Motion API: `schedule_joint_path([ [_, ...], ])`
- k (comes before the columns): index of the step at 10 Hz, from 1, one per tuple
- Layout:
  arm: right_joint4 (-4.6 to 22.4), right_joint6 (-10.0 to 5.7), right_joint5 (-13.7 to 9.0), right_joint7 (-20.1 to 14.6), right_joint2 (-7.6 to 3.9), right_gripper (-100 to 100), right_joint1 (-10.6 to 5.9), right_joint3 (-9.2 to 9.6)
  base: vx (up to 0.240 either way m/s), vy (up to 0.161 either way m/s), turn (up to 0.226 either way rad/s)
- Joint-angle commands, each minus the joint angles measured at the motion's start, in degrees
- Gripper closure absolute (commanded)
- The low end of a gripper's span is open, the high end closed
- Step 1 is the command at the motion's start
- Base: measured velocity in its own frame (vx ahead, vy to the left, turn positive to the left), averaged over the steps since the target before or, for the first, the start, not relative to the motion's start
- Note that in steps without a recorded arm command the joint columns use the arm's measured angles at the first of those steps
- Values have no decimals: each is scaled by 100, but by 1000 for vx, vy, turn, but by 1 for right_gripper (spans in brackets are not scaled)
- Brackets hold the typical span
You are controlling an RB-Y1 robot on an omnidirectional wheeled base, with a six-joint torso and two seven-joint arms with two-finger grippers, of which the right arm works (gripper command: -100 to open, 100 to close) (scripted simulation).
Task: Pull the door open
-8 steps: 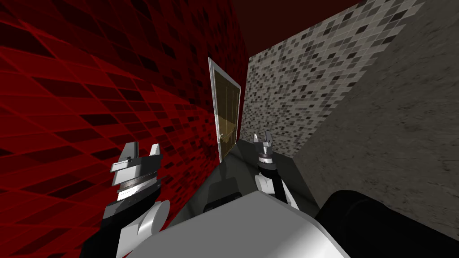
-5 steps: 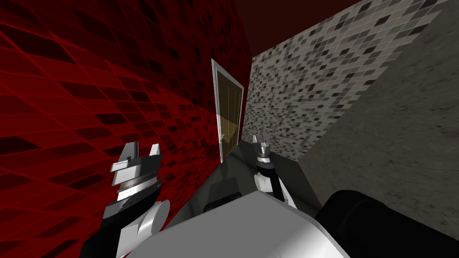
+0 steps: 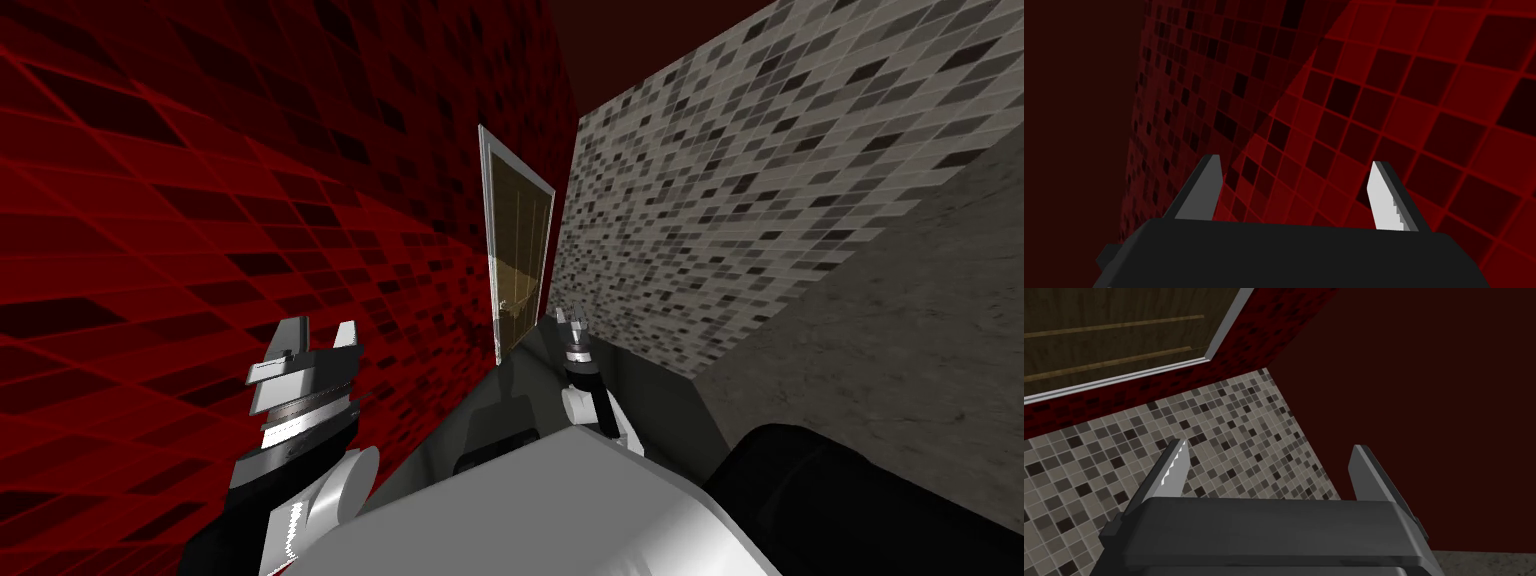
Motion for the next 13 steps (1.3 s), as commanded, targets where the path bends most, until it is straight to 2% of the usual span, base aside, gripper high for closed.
schedule_joint_path([
  [1, 286, -44, -33, -22, -70, -100, -116, -10, 71, -86, 203],
  [2, 336, -44, -33, -22, -70, -100, -116, -10, 42, -60, 49],
  [4, 701, -113, -70, -44, -149, -100, -294, -15, 38, -67, 159],
  [5, 798, -113, -70, -44, -149, -100, -294, -15, 41, -68, 70],
  [6, 1051, -151, -90, -56, -189, -100, -391, -18, 44, -60, 145],
  [7, 1189, -188, -111, -68, -230, -100, -489, -21, 47, -95, 221],
  [8, 1304, -188, -111, -68, -230, -100, -489, -21, 37, -72, 57],
  [9, 1522, -229, -132, -80, -270, -100, -593, -25, 38, -52, 96],
  [10, 1576, -229, -132, -80, -270, -100, -593, -25, 40, -46, 83],
  [12, 1988, -312, -177, -107, -352, -100, -809, -31, 56, -79, 170],
  [13, 2135, -312, -177, -107, -352, -100, -809, -31, 34, -74, 100],
])
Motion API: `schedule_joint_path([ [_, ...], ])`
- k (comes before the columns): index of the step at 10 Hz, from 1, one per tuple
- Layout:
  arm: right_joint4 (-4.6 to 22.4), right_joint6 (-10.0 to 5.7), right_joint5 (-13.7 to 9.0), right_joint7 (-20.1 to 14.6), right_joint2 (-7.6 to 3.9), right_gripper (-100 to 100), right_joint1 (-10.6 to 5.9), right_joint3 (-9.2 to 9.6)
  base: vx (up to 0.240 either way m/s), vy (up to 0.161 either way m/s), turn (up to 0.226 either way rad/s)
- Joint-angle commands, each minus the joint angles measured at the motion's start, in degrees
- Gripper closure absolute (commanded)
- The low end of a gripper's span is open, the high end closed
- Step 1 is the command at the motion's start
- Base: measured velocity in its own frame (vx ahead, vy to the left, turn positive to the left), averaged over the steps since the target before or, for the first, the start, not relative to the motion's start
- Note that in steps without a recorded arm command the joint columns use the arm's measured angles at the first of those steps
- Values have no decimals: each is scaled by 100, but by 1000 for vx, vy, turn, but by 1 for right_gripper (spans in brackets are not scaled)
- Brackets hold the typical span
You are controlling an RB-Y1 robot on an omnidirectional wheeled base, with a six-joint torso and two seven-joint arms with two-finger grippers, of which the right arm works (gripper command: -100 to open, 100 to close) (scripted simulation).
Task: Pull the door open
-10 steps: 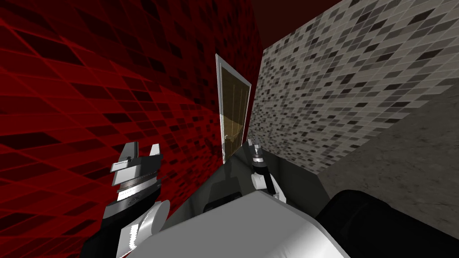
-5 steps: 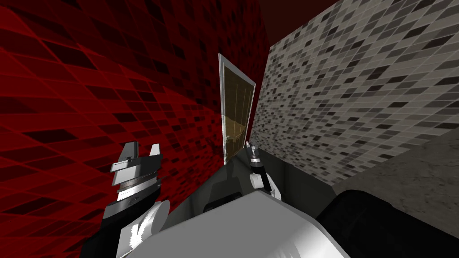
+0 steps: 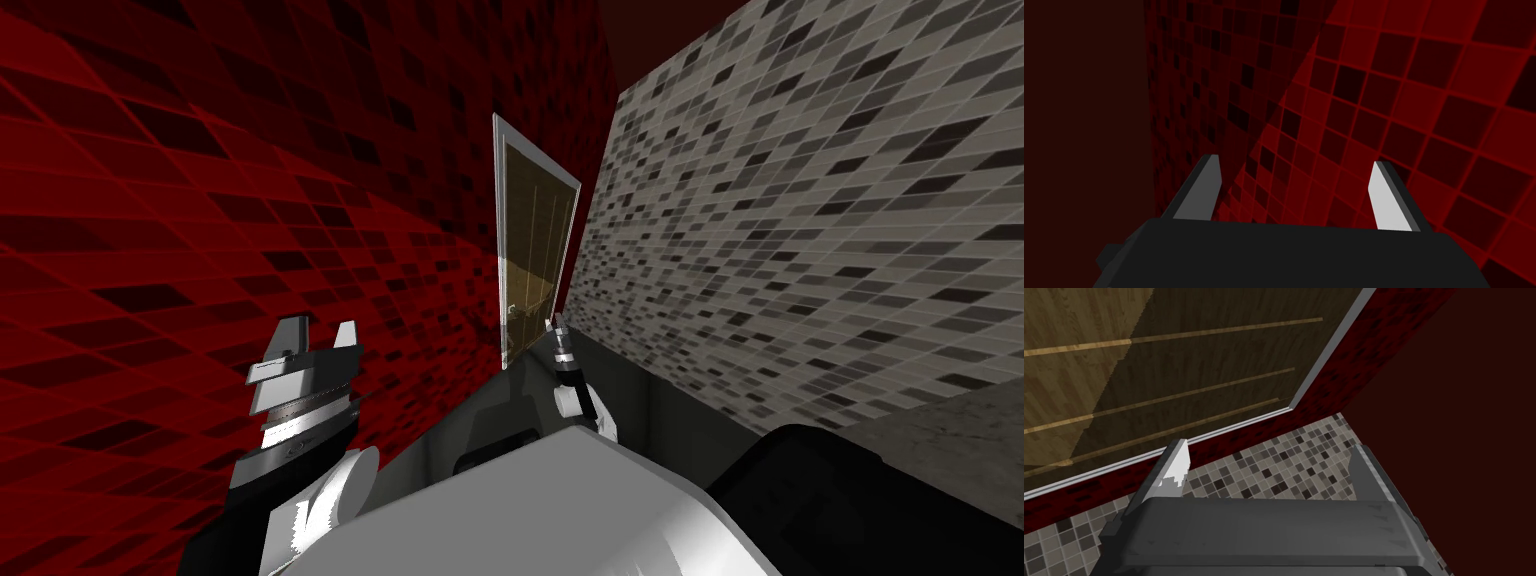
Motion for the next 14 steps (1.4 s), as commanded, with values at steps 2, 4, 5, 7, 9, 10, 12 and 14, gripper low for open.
schedule_joint_path([
  [2, 382, -44, -35, -30, -64, -100, -118, -14, 24, -62, 91],
  [4, 680, -88, -59, -44, -104, -100, -232, -17, 27, -59, 105],
  [5, 874, -132, -82, -58, -144, -100, -347, -21, 32, -67, 121],
  [7, 1181, -177, -107, -72, -183, -100, -464, -24, 26, -60, 124],
  [9, 1445, -223, -131, -86, -221, -100, -582, -28, 31, -62, 83],
  [10, 1587, -223, -131, -86, -221, -100, -582, -28, 25, -55, 78],
  [12, 1893, -268, -156, -101, -259, -100, -700, -32, 20, -63, 111],
  [14, 2200, -314, -180, -115, -295, -100, -818, -35, 23, -61, 92],
])
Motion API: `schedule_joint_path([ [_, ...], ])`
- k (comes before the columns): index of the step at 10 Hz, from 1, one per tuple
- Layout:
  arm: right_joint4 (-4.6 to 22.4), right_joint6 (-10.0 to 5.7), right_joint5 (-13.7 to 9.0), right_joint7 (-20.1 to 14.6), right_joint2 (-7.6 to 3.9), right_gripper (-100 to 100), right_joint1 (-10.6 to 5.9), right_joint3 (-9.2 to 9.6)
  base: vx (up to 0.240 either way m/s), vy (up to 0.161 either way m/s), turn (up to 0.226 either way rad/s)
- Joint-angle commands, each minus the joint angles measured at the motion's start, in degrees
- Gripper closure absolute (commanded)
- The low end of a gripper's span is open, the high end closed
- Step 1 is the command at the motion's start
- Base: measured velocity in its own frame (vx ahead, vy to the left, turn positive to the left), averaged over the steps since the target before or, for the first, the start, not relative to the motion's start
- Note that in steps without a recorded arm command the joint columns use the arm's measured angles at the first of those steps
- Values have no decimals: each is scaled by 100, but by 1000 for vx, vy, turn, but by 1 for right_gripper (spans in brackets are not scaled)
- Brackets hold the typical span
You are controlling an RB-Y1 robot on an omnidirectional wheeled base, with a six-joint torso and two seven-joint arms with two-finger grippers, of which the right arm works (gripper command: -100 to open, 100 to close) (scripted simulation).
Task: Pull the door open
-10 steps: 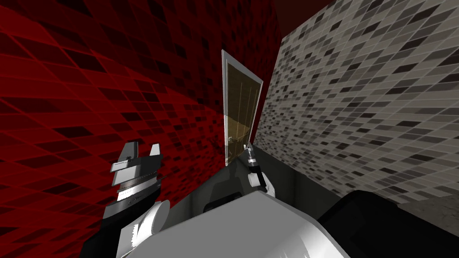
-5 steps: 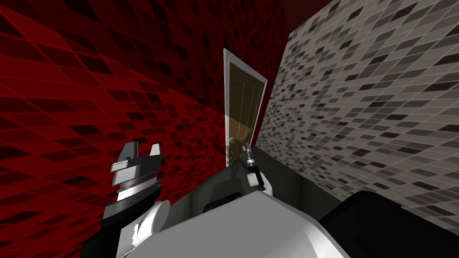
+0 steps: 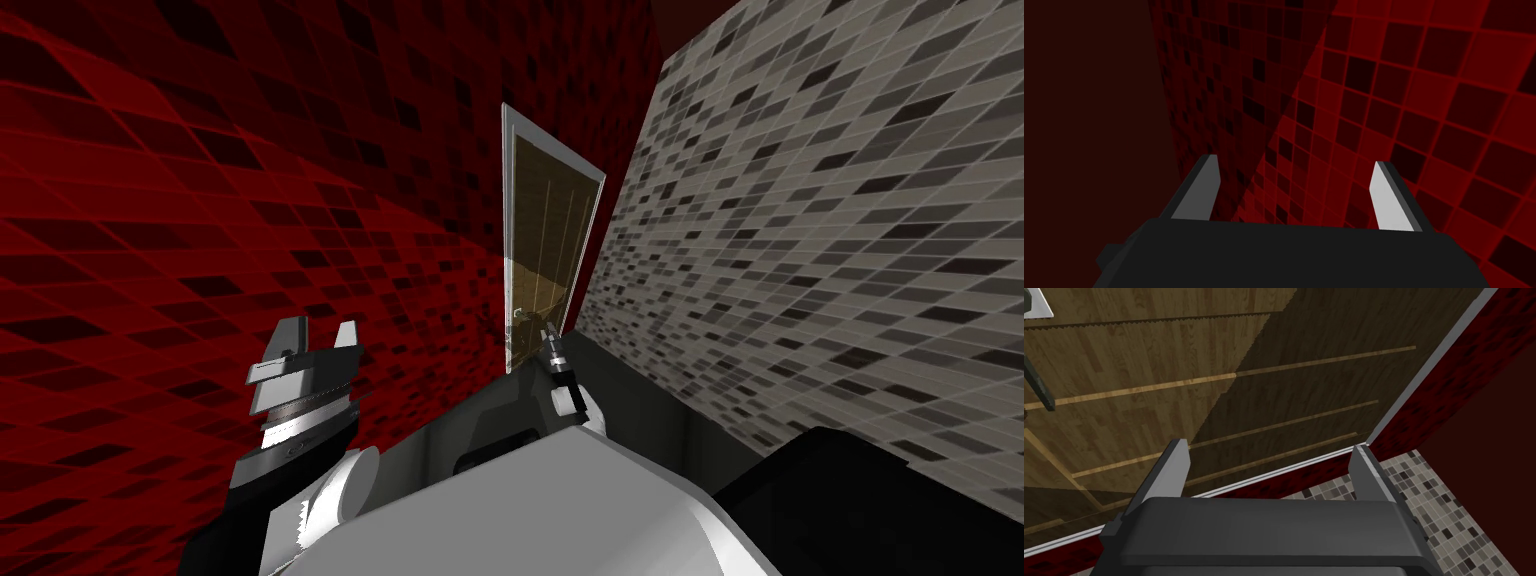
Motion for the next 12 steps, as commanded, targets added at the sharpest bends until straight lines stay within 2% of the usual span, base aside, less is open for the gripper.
schedule_joint_path([
  [1, 286, -59, -25, -10, -29, -100, -143, -1, 22, -58, 133],
  [2, 413, -59, -25, -10, -29, -100, -143, -1, 21, -54, 90],
  [3, 596, -104, -49, -25, -65, -100, -261, -5, 17, -63, 137],
  [4, 720, -104, -49, -25, -65, -100, -261, -5, 10, -69, 60],
  [5, 910, -149, -73, -39, -99, -100, -378, -8, 29, -79, 143],
  [6, 1022, -149, -73, -39, -99, -100, -378, -8, 26, -70, 83],
  [7, 1219, -194, -97, -53, -132, -100, -492, -12, 30, -65, 110],
  [8, 1320, -194, -97, -53, -132, -100, -492, -12, 21, -59, 78],
  [9, 1553, -238, -121, -67, -164, -100, -607, -15, 20, -69, 161],
  [10, 1617, -238, -121, -67, -164, -100, -607, -15, 12, -69, 66],
  [11, 1832, -281, -144, -81, -196, -100, -719, -19, 14, -73, 124],
  [12, 1907, -281, -144, -81, -196, -100, -719, -19, 13, -64, 74],
])
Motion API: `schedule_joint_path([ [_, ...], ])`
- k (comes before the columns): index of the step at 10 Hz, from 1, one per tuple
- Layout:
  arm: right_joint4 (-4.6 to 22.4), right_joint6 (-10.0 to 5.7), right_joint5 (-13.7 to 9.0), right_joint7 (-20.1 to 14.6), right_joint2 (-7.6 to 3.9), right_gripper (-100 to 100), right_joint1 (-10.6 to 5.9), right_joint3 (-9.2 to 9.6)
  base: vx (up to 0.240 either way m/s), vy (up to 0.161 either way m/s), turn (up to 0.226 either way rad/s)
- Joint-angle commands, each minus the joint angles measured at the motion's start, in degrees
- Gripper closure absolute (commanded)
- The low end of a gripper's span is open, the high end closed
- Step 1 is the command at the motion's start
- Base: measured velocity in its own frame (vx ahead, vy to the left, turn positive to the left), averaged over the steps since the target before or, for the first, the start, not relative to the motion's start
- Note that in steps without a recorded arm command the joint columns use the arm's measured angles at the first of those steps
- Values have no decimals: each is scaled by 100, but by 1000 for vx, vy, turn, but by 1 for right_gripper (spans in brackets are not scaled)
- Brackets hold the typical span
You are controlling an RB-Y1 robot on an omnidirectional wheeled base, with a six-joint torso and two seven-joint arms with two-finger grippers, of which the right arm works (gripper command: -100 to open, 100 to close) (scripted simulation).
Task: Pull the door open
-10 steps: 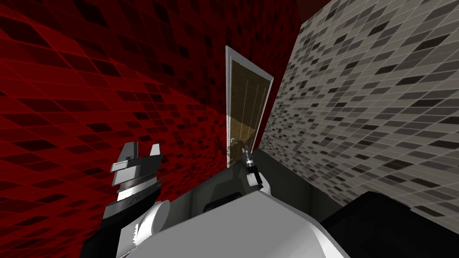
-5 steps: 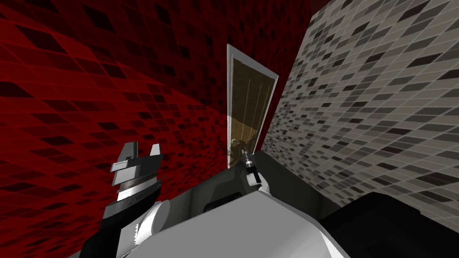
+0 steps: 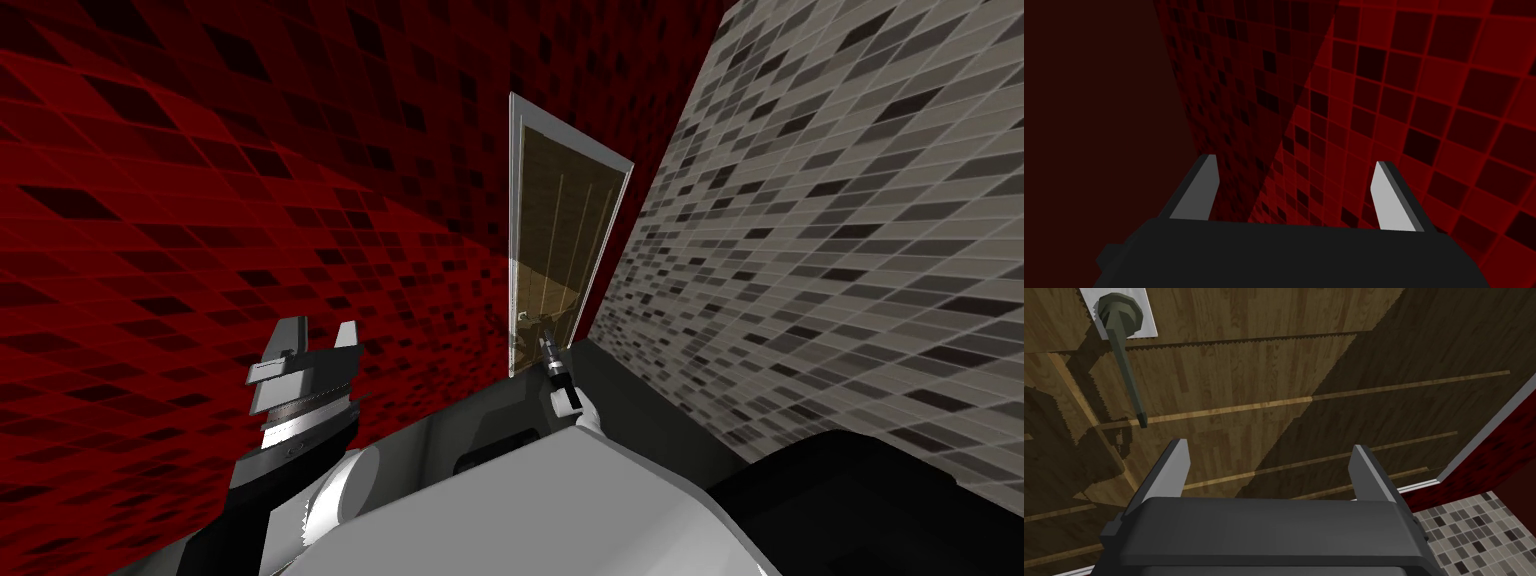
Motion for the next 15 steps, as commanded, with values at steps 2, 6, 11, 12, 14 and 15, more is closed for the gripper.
schedule_joint_path([
  [2, 367, -59, -29, -24, -46, -100, -131, -8, 7, -63, 103],
  [6, 917, -141, -73, -50, -103, -100, -343, -14, 12, -66, 103],
  [11, 1663, -252, -133, -86, -178, -100, -631, -23, 8, -63, 102],
  [12, 1859, -284, -151, -96, -199, -100, -715, -25, 1, -97, 234],
  [14, 2102, -317, -168, -106, -220, -100, -799, -28, 6, -72, 77],
  [15, 2267, -347, -185, -116, -240, -100, -878, -30, 0, -88, 212],
])
